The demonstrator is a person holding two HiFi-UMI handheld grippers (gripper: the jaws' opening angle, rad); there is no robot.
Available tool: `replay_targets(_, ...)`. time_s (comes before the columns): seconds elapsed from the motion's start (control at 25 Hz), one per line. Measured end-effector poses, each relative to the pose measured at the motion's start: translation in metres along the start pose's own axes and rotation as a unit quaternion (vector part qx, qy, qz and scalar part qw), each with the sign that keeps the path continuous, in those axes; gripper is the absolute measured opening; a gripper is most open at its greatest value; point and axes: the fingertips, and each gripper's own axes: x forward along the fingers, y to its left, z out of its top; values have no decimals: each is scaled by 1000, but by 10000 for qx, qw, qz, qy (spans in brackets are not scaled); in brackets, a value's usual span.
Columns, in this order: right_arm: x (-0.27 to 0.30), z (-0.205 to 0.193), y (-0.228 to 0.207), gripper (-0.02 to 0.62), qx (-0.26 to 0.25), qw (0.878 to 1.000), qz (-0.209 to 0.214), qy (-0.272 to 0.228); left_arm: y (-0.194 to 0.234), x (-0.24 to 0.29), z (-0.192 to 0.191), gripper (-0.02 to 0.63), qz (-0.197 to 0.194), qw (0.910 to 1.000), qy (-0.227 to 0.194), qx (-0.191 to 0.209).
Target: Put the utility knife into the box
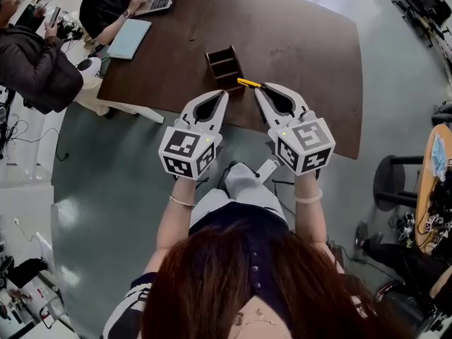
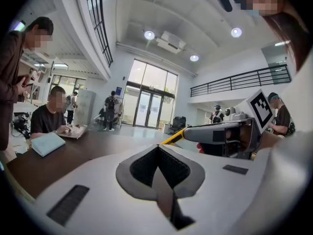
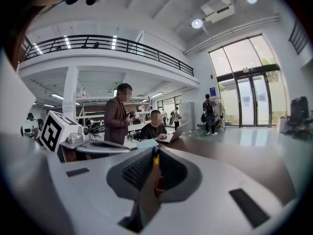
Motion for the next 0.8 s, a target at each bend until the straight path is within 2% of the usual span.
replay_targets(0.16,34,-1,-31,48,28,9998,151,162,22,32,2,-7,144,9999,14,-50)
replay_targets(0.32,60,-19,-51,48,281,9981,233,491,40,56,-7,-7,175,9996,177,-142)
replay_targets(0.6,100,-86,-76,48,733,9897,316,1188,70,101,-52,-8,113,9977,615,-263)
replay_targets(0.8,118,-134,-81,49,985,9832,294,1510,83,113,-84,-6,173,9956,818,-428)
